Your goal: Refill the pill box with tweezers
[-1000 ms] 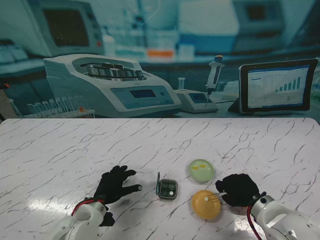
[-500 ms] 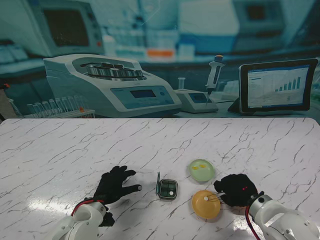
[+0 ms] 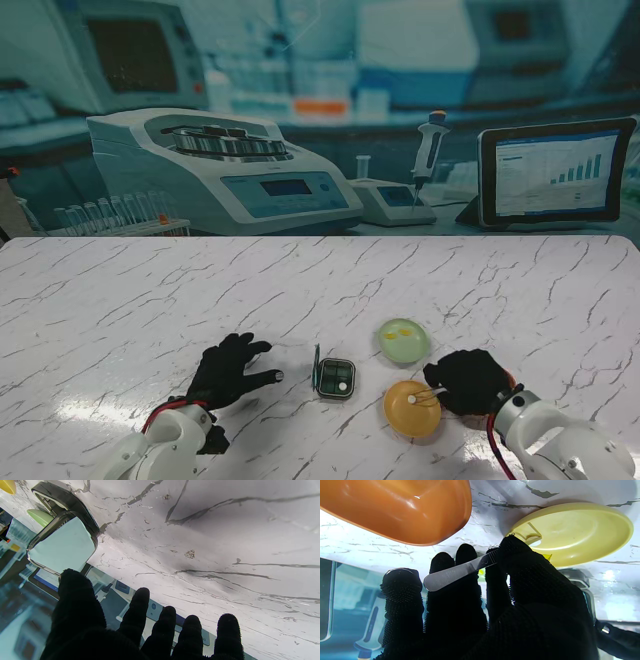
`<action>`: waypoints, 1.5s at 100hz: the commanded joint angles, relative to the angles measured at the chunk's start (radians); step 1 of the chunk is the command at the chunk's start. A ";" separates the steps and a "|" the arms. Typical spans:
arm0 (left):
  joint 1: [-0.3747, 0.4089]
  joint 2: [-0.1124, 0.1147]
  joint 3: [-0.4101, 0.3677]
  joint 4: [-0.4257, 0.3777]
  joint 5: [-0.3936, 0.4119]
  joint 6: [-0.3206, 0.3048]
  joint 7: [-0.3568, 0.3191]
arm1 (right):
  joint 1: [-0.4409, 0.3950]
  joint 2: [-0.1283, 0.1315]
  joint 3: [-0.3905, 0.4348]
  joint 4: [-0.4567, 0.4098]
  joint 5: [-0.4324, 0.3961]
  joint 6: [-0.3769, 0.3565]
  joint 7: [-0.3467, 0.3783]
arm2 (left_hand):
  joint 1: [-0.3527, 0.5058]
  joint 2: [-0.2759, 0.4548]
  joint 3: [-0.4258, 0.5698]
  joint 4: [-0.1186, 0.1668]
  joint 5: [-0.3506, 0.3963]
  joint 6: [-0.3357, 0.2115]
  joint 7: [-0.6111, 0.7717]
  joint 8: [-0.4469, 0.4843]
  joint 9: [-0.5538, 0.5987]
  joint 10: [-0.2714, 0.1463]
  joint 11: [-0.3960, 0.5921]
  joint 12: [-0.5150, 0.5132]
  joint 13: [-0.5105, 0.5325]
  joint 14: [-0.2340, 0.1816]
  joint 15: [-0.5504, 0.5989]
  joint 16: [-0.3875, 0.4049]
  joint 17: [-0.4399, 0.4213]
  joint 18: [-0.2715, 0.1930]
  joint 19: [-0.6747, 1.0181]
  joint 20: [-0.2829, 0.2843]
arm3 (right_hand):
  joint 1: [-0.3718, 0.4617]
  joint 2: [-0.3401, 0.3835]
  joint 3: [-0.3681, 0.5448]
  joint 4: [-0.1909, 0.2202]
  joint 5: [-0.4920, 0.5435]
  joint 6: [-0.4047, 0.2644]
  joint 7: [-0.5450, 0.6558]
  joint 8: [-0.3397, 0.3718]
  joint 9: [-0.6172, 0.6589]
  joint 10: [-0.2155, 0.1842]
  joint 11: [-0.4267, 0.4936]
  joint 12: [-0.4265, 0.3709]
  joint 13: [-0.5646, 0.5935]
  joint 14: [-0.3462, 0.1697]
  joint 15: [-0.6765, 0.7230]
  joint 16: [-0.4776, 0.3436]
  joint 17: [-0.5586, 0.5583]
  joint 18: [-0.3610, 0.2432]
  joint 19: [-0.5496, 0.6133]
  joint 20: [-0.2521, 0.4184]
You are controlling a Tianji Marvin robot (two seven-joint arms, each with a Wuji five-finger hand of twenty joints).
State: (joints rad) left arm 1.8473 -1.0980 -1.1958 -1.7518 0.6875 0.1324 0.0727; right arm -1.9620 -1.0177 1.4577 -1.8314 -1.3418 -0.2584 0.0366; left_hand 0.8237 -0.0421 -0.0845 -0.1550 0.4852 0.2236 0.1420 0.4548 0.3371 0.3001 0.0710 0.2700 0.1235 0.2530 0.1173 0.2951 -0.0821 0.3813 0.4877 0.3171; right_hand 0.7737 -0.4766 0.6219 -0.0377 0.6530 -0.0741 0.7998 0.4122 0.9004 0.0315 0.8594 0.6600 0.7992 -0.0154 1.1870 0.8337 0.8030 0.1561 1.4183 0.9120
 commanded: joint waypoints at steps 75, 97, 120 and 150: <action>0.005 -0.006 0.000 0.007 0.000 -0.029 -0.002 | -0.002 -0.001 -0.011 -0.023 -0.002 0.013 0.035 | -0.021 0.040 0.011 0.034 -0.019 -0.030 -0.008 -0.013 -0.031 0.008 -0.019 -0.014 -0.043 -0.010 -0.024 -0.002 -0.009 0.008 -0.040 0.014 | 0.008 0.008 0.090 0.052 0.047 -0.024 0.095 0.182 0.026 0.035 0.075 0.052 0.043 -0.030 0.049 0.036 0.054 -0.520 0.062 0.028; 0.003 -0.006 0.001 0.008 0.000 -0.030 0.000 | -0.003 -0.001 -0.009 -0.025 0.005 0.009 0.043 | -0.020 0.040 0.012 0.034 -0.020 -0.029 -0.008 -0.013 -0.031 0.008 -0.018 -0.013 -0.043 -0.009 -0.024 -0.002 -0.010 0.008 -0.040 0.016 | -0.033 -0.002 0.151 0.108 0.049 -0.023 0.095 0.252 0.027 0.027 0.084 0.075 0.049 -0.035 0.052 0.042 0.060 -0.523 0.067 0.023; 0.006 -0.007 -0.001 0.007 0.002 -0.028 0.002 | -0.011 -0.003 0.002 -0.030 0.009 0.006 0.017 | -0.020 0.039 0.011 0.034 -0.019 -0.031 -0.008 -0.013 -0.031 0.006 -0.018 -0.013 -0.043 -0.011 -0.024 -0.002 -0.009 0.008 -0.039 0.018 | -0.043 -0.008 0.166 0.123 0.050 -0.025 0.094 0.269 0.028 0.027 0.087 0.081 0.052 -0.036 0.054 0.044 0.062 -0.525 0.069 0.022; 0.007 -0.008 -0.003 0.007 0.004 -0.027 0.007 | -0.033 -0.008 0.017 -0.077 0.010 -0.012 -0.018 | -0.020 0.039 0.011 0.034 -0.019 -0.032 -0.008 -0.013 -0.031 0.006 -0.018 -0.013 -0.043 -0.011 -0.024 -0.001 -0.010 0.007 -0.039 0.020 | -0.042 -0.007 0.165 0.119 0.051 -0.026 0.087 0.272 0.028 0.029 0.084 0.079 0.053 -0.036 0.054 0.044 0.064 -0.525 0.069 0.022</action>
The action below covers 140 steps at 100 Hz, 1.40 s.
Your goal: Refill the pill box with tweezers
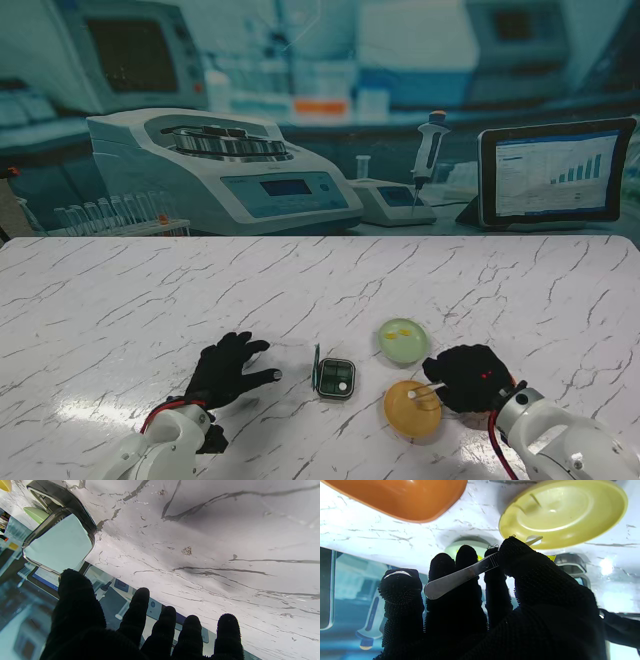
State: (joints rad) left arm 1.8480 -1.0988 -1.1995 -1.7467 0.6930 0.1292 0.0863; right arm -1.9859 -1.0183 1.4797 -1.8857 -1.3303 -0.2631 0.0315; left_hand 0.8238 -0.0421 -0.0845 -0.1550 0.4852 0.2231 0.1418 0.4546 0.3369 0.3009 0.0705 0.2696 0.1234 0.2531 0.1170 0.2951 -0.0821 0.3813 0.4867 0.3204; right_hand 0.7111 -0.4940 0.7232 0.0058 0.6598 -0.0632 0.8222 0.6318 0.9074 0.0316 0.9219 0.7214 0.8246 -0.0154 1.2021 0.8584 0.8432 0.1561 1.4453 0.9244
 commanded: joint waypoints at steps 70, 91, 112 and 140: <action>0.009 -0.005 -0.005 0.001 0.005 -0.044 -0.006 | 0.114 -0.009 -0.202 -0.013 0.022 0.071 -0.058 | -0.020 0.038 0.011 0.034 -0.020 -0.031 -0.008 -0.013 -0.028 0.002 -0.016 -0.011 -0.040 -0.009 -0.024 -0.001 -0.010 0.010 -0.040 0.019 | 0.044 0.029 0.029 0.039 0.031 -0.047 0.047 0.044 0.008 0.028 0.015 0.007 0.016 -0.035 0.032 0.017 0.017 -0.526 0.036 0.006; 0.010 -0.005 -0.007 0.002 0.006 -0.049 -0.005 | 0.178 -0.009 -0.285 0.051 0.061 0.122 -0.058 | -0.019 0.037 0.011 0.034 -0.018 -0.031 -0.007 -0.012 -0.026 0.002 -0.016 -0.011 -0.040 -0.009 -0.024 -0.001 -0.010 0.010 -0.039 0.020 | 0.050 0.032 0.020 0.029 0.029 -0.050 0.044 0.036 0.006 0.029 0.012 0.002 0.012 -0.033 0.029 0.015 0.013 -0.523 0.034 0.005; 0.013 -0.005 -0.009 0.002 0.007 -0.053 -0.005 | 0.225 -0.011 -0.340 0.099 0.097 0.167 -0.046 | -0.020 0.038 0.011 0.034 -0.019 -0.032 -0.008 -0.012 -0.028 0.002 -0.016 -0.011 -0.041 -0.009 -0.024 -0.001 -0.010 0.010 -0.040 0.020 | 0.062 0.036 0.000 0.009 0.026 -0.050 0.036 0.016 0.003 0.028 0.004 -0.008 0.005 -0.029 0.023 0.012 0.004 -0.515 0.029 0.004; 0.012 -0.005 -0.010 0.003 0.005 -0.058 -0.004 | 0.253 -0.012 -0.373 0.126 0.125 0.195 -0.041 | -0.020 0.038 0.011 0.034 -0.019 -0.032 -0.008 -0.012 -0.028 0.002 -0.016 -0.011 -0.040 -0.009 -0.024 -0.001 -0.010 0.010 -0.041 0.020 | 0.085 0.042 -0.042 -0.021 0.020 -0.044 0.020 -0.037 -0.002 0.029 -0.016 -0.029 -0.007 -0.021 0.006 0.003 -0.011 -0.502 0.019 0.001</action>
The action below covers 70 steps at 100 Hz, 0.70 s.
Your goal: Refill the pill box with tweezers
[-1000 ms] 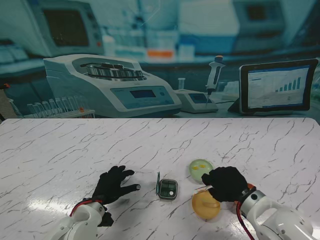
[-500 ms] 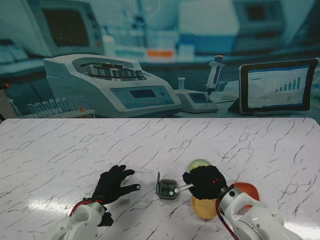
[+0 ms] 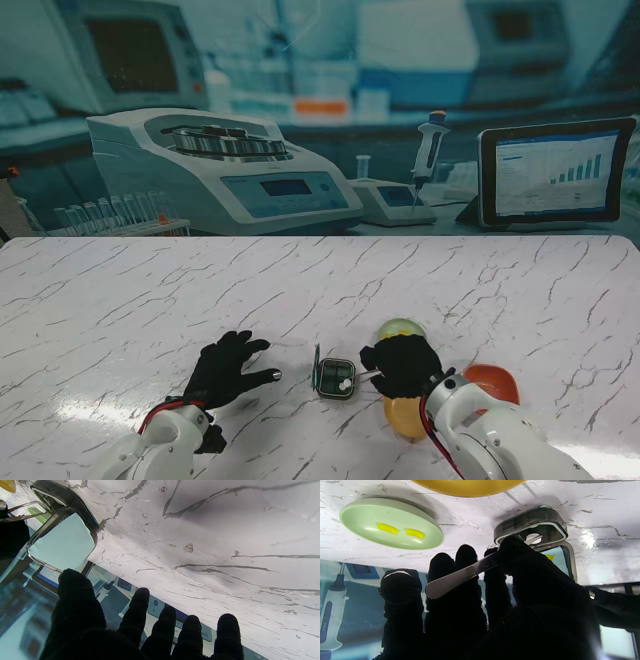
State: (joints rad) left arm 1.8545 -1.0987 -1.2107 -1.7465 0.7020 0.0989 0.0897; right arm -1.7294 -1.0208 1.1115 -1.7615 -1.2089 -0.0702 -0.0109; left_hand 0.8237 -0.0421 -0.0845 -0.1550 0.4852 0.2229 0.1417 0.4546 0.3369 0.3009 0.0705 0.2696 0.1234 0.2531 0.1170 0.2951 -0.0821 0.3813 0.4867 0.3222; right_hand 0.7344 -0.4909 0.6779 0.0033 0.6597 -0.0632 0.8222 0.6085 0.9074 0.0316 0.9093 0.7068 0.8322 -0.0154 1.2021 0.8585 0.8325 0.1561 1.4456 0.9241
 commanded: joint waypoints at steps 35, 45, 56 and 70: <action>0.009 -0.006 -0.002 0.003 -0.007 -0.030 -0.004 | 0.003 -0.010 -0.013 -0.004 0.009 0.018 0.027 | -0.019 0.038 0.011 0.034 -0.019 -0.031 -0.008 -0.013 -0.027 0.003 -0.016 -0.011 -0.040 -0.009 -0.023 0.000 -0.009 0.009 -0.040 0.019 | 0.068 0.013 -0.037 -0.032 -0.024 -0.013 -0.012 -0.083 -0.039 0.041 -0.042 -0.029 -0.050 -0.012 -0.034 -0.010 -0.033 -0.482 -0.020 -0.008; 0.011 -0.006 -0.003 0.003 -0.008 -0.030 -0.004 | 0.005 -0.010 -0.016 -0.006 0.013 0.020 0.027 | -0.019 0.038 0.011 0.034 -0.019 -0.031 -0.008 -0.013 -0.027 0.004 -0.016 -0.011 -0.038 -0.010 -0.023 0.000 -0.009 0.009 -0.039 0.019 | 0.066 0.009 -0.040 -0.033 -0.031 -0.012 -0.014 -0.088 -0.045 0.041 -0.046 -0.028 -0.053 -0.012 -0.037 -0.011 -0.034 -0.481 -0.024 -0.008; 0.012 -0.007 -0.005 0.002 -0.010 -0.030 -0.003 | 0.007 -0.010 -0.018 -0.009 0.013 0.019 0.034 | -0.018 0.038 0.011 0.034 -0.018 -0.030 -0.008 -0.013 -0.026 0.005 -0.016 -0.011 -0.039 -0.009 -0.023 -0.001 -0.008 0.008 -0.038 0.020 | 0.060 0.003 -0.043 -0.034 -0.042 -0.007 -0.019 -0.098 -0.054 0.043 -0.051 -0.026 -0.062 -0.009 -0.045 -0.013 -0.041 -0.478 -0.033 -0.009; 0.015 -0.007 -0.007 0.001 -0.011 -0.031 -0.002 | 0.011 -0.011 -0.024 -0.007 0.013 0.024 0.029 | -0.019 0.039 0.011 0.034 -0.017 -0.032 -0.008 -0.013 -0.026 0.004 -0.016 -0.012 -0.039 -0.009 -0.023 -0.001 -0.009 0.008 -0.037 0.020 | 0.058 0.007 -0.041 -0.035 -0.036 -0.006 -0.009 -0.096 -0.051 0.043 -0.046 -0.017 -0.057 -0.011 -0.041 -0.010 -0.036 -0.477 -0.035 -0.006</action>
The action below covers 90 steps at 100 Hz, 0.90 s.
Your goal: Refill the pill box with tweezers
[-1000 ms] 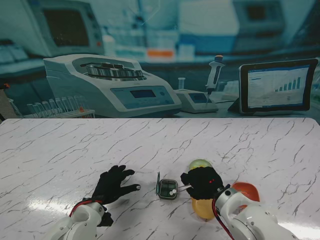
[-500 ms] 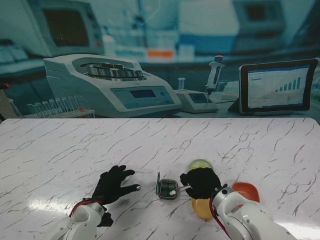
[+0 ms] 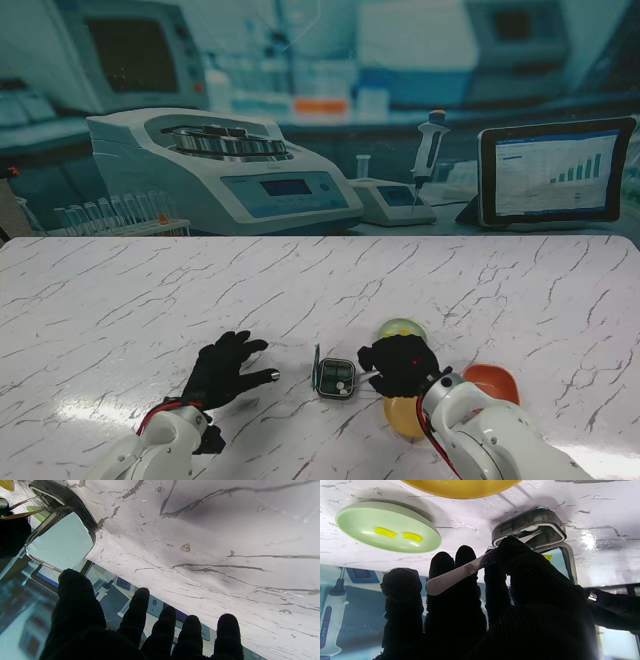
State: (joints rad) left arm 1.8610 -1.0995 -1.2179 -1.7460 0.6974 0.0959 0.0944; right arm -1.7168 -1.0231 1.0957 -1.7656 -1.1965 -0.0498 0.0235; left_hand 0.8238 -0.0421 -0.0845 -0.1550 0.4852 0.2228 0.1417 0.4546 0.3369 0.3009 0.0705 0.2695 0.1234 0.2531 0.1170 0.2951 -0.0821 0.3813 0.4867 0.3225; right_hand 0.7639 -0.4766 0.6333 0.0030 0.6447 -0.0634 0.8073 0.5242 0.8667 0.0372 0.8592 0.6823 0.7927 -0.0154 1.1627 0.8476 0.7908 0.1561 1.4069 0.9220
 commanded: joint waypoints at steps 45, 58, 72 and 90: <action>0.012 -0.007 -0.005 -0.002 -0.008 -0.028 -0.005 | -0.049 -0.014 0.083 -0.034 -0.022 -0.010 -0.053 | -0.020 0.039 0.011 0.034 -0.019 -0.033 -0.009 -0.015 -0.027 0.004 -0.016 -0.012 -0.038 -0.011 -0.022 -0.001 -0.009 0.009 -0.036 0.019 | 0.037 0.027 -0.014 -0.028 0.061 -0.045 0.056 0.007 0.058 0.028 0.060 0.013 0.050 -0.020 0.061 0.021 0.068 -0.509 0.069 0.020; 0.012 -0.006 -0.007 -0.005 -0.004 -0.028 -0.006 | -0.068 -0.017 0.134 -0.044 -0.027 -0.017 -0.060 | -0.020 0.038 0.011 0.034 -0.018 -0.031 -0.009 -0.015 -0.027 0.004 -0.016 -0.012 -0.037 -0.010 -0.022 0.000 -0.009 0.009 -0.036 0.019 | 0.037 0.028 -0.002 -0.017 0.065 -0.046 0.070 0.023 0.063 0.027 0.070 0.012 0.056 -0.020 0.068 0.022 0.075 -0.512 0.078 0.018; 0.009 -0.006 -0.006 -0.006 -0.003 -0.027 -0.009 | -0.081 -0.019 0.185 -0.042 -0.020 -0.021 -0.059 | -0.019 0.038 0.011 0.034 -0.018 -0.032 -0.009 -0.015 -0.027 0.004 -0.016 -0.012 -0.037 -0.009 -0.022 0.000 -0.009 0.009 -0.035 0.019 | 0.028 0.028 0.011 -0.010 0.062 -0.048 0.074 0.035 0.058 0.025 0.073 0.011 0.052 -0.021 0.067 0.021 0.073 -0.512 0.079 0.015; 0.000 -0.004 -0.001 -0.007 -0.003 -0.024 -0.018 | -0.077 -0.021 0.223 -0.019 -0.007 -0.019 -0.056 | -0.018 0.037 0.011 0.034 -0.020 -0.031 -0.009 -0.015 -0.028 0.003 -0.016 -0.012 -0.039 -0.011 -0.022 0.000 -0.009 0.009 -0.035 0.018 | 0.026 0.031 0.013 -0.014 0.055 -0.053 0.067 0.039 0.049 0.021 0.071 0.010 0.043 -0.022 0.064 0.021 0.064 -0.509 0.076 0.012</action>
State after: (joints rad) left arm 1.8620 -1.0996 -1.2234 -1.7490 0.6968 0.0949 0.0896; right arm -1.7956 -1.0417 1.3136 -1.8019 -1.2087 -0.0719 -0.0330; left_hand 0.8238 -0.0421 -0.0845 -0.1550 0.4852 0.2227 0.1418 0.4546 0.3369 0.3009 0.0704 0.2696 0.1234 0.2531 0.1170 0.2951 -0.0821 0.3813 0.4867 0.3226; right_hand 0.7639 -0.4765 0.6203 0.0030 0.6703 -0.0646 0.8251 0.5331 0.8986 0.0360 0.9087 0.6844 0.8248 -0.0154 1.2002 0.8475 0.8433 0.1561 1.4453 0.9236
